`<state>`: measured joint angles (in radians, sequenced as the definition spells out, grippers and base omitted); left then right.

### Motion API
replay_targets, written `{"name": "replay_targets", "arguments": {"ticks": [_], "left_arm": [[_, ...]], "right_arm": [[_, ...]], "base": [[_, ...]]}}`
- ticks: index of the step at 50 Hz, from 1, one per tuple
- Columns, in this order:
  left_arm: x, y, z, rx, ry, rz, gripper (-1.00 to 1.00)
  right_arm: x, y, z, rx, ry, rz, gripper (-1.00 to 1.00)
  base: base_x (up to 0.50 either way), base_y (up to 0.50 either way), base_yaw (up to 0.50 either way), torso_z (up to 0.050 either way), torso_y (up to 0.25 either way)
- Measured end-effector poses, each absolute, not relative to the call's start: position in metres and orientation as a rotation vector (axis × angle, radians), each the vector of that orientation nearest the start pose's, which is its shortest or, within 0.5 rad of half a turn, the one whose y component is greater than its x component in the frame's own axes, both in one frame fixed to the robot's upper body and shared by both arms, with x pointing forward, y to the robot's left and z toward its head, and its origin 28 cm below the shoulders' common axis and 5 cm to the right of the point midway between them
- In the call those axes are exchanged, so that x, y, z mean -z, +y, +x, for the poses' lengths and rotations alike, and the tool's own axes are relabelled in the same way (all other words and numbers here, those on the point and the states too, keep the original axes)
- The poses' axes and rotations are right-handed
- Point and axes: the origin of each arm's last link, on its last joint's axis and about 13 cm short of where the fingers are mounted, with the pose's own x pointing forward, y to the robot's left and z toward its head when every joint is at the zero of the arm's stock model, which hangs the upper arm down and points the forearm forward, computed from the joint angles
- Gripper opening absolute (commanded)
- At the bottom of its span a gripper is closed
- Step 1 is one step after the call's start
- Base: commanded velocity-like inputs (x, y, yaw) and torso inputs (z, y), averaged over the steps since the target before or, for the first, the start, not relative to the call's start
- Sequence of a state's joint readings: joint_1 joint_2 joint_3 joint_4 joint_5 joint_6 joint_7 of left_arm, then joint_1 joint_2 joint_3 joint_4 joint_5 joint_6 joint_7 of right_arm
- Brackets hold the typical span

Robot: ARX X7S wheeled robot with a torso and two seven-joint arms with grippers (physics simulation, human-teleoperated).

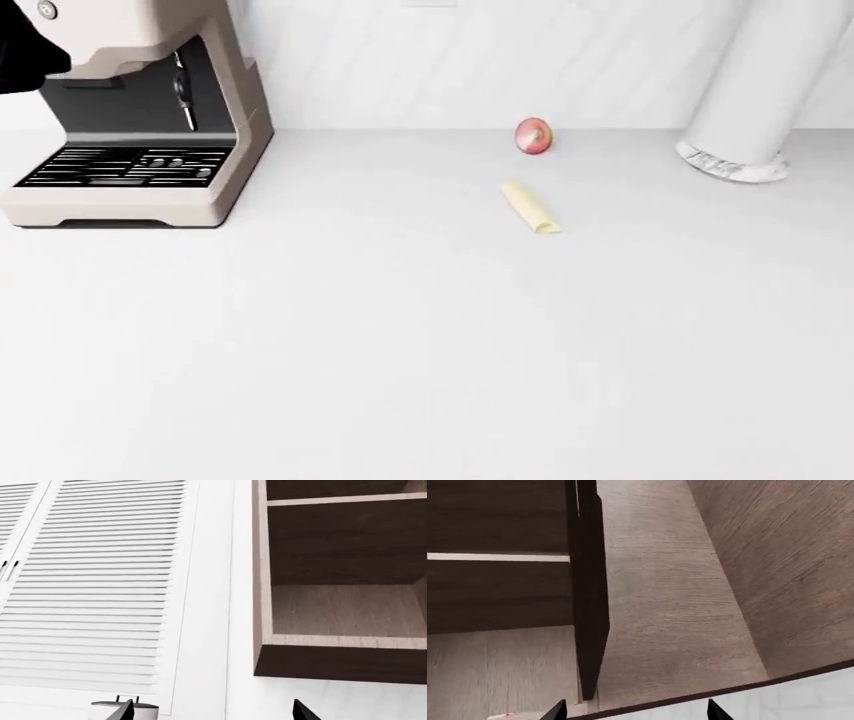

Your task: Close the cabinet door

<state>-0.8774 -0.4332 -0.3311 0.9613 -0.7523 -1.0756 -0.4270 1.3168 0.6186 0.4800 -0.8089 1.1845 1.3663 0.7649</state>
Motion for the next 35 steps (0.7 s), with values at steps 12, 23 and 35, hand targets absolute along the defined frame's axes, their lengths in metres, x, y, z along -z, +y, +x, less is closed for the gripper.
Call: {"name": "replay_targets", "arguments": {"ticks": [12, 23, 35], "left_arm": [[-0.317, 0.263, 0.192, -0.139, -0.777, -0.005, 1.00], [-0.319, 0.263, 0.192, -0.139, -0.775, -0.005, 1.00], [-0.321, 0.263, 0.192, -0.144, -0.778, -0.005, 1.00]], "right_arm": [[-0.384, -0.214, 0.147, 0.435, -0.852, 0.101, 1.00], [-0.388, -0.230, 0.133, 0.504, -0.876, 0.094, 1.00], [-0.407, -0.242, 0.119, 0.539, -0.908, 0.039, 1.00]], "base": [[0.00, 0.00, 0.00, 0.000, 0.000], [0.00, 0.00, 0.00, 0.000, 0.000], [0.00, 0.00, 0.00, 0.000, 0.000]]}}
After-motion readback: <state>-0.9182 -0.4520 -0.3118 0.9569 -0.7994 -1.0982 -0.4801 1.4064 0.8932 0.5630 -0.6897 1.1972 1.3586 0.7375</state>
